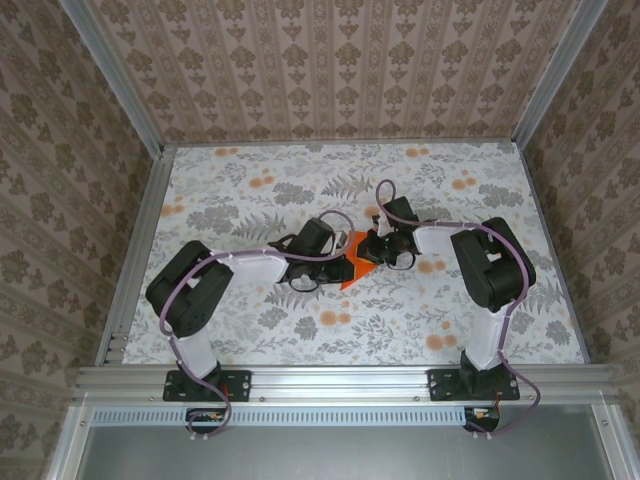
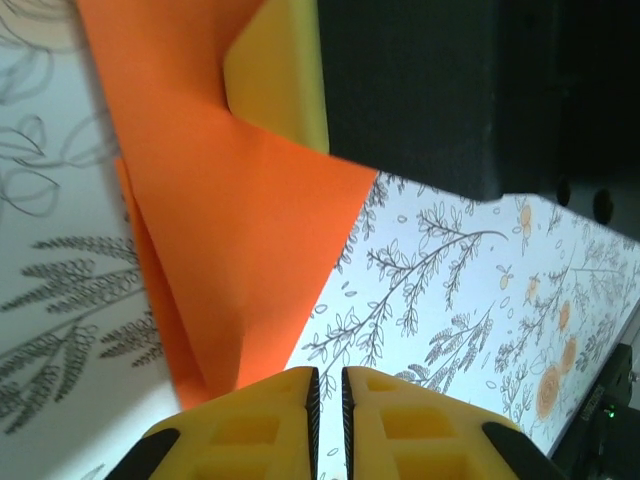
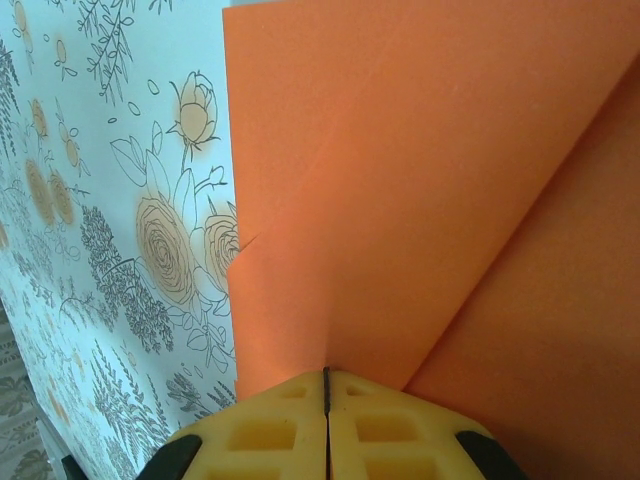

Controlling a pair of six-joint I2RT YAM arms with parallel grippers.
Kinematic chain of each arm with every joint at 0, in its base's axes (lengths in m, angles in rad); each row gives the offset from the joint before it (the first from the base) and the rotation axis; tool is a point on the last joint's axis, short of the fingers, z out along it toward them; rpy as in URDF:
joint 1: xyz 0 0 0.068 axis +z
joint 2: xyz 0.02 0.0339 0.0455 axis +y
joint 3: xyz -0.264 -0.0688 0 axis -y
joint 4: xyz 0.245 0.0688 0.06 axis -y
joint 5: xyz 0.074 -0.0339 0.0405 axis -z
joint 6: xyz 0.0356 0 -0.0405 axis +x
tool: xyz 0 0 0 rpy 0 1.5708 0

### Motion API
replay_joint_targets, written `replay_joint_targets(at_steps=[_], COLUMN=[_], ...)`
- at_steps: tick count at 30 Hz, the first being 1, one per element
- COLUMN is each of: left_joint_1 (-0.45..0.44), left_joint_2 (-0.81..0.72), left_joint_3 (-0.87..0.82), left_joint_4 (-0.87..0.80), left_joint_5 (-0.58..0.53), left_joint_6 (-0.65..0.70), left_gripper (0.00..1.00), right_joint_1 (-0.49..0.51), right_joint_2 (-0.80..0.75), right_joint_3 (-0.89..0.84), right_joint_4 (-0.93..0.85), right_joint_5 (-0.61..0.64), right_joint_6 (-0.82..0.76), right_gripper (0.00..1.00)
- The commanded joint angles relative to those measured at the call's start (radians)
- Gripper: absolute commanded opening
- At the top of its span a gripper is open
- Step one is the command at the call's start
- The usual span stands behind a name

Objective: Fold a paper plane with a square sheet of paper (pick it up from the middle)
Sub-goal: Fourth fold the wing at the center of the table.

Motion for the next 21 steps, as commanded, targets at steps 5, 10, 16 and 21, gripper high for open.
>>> replay_joint_targets(at_steps=[5, 10, 16, 21], left_joint_1=[-0.009, -0.005, 0.008, 0.007], left_joint_2=[0.033, 0.045, 0.055, 0.071], left_joint_3=[0.013, 0.016, 0.010, -0.010], left_joint_4=[-0.049, -0.037, -0.038, -0.042], left_joint_5=[-0.037, -0.048, -0.078, -0.075], left_joint_6=[-0.013, -0.026, -0.042, -0.047], left_gripper=[0.14, 0.12, 0.08, 0.07], right_joint_1=[0.001, 0.001, 0.001, 0.001], right_joint_2=[0.058, 0.059, 0.064, 0.064], right_joint_3=[0.000, -0.004, -0.004, -0.005], right_joint_4=[-0.076, -0.075, -0.069, -0.078], right_joint_5=[0.087, 0.089, 0.089, 0.095], right_joint_6=[-0.007, -0.007, -0.003, -0.005], right_gripper=[0.07, 0.07, 0.07, 0.07])
